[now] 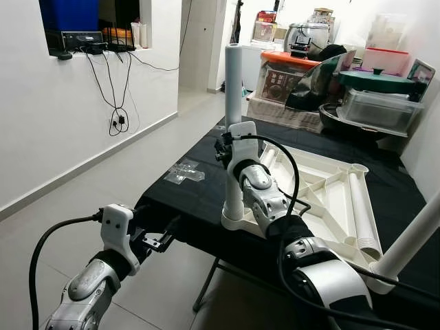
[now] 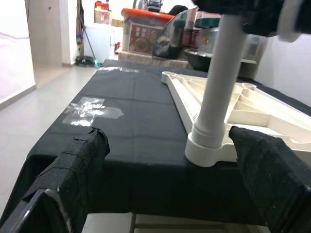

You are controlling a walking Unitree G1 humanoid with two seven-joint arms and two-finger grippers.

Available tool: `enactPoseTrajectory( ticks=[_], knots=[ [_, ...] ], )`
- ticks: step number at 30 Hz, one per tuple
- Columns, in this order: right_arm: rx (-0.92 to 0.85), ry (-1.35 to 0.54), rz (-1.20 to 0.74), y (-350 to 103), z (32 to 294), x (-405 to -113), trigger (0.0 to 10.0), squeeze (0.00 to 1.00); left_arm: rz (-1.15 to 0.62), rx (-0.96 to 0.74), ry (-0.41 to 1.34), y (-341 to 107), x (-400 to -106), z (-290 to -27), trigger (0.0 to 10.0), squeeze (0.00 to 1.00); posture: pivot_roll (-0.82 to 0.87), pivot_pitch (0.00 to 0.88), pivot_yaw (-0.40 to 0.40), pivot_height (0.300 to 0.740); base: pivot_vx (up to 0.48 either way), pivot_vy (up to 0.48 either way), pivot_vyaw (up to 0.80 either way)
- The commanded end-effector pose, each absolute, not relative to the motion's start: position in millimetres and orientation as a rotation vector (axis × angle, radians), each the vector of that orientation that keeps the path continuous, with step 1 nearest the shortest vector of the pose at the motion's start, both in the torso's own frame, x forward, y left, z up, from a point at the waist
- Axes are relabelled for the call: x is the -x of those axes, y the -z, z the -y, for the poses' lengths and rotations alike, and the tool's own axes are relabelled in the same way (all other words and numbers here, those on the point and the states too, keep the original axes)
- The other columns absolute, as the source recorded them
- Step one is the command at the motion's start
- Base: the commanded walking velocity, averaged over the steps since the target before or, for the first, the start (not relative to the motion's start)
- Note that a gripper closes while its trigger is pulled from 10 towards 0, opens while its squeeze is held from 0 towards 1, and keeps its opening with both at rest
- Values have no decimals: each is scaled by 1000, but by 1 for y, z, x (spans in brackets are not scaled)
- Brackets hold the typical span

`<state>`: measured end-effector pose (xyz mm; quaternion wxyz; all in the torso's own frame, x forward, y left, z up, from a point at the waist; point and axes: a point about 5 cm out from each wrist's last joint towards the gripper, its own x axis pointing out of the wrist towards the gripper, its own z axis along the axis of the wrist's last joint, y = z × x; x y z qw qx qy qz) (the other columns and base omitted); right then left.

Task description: Building children table

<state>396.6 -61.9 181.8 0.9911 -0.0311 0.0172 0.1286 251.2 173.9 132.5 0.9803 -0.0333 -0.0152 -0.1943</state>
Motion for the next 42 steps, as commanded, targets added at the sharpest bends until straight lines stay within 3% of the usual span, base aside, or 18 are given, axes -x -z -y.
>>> enactPoseTrajectory(
  ticks=[1, 25, 33, 42],
  knots=[
    [46, -239, -318, -118, 70, -380, 0, 0, 52, 74, 370, -136, -255, -176, 10000, 0, 89, 0, -130, 740, 480, 0, 0],
    [61, -229, -319, -116, 74, -379, 0, 0, 73, 96, 374, -138, -257, -174, 10000, 0, 87, 0, -127, 740, 55, 0, 0],
    [66, -232, -315, -117, 75, -380, 0, 0, 78, 104, 384, -138, -256, -173, 10000, 0, 85, 0, -128, 740, 346, 0, 0],
    [71, -234, -315, -117, 76, -380, 0, 0, 82, 117, 372, -139, -256, -174, 10000, 0, 86, 0, -131, 740, 37, 0, 0]
  ],
)
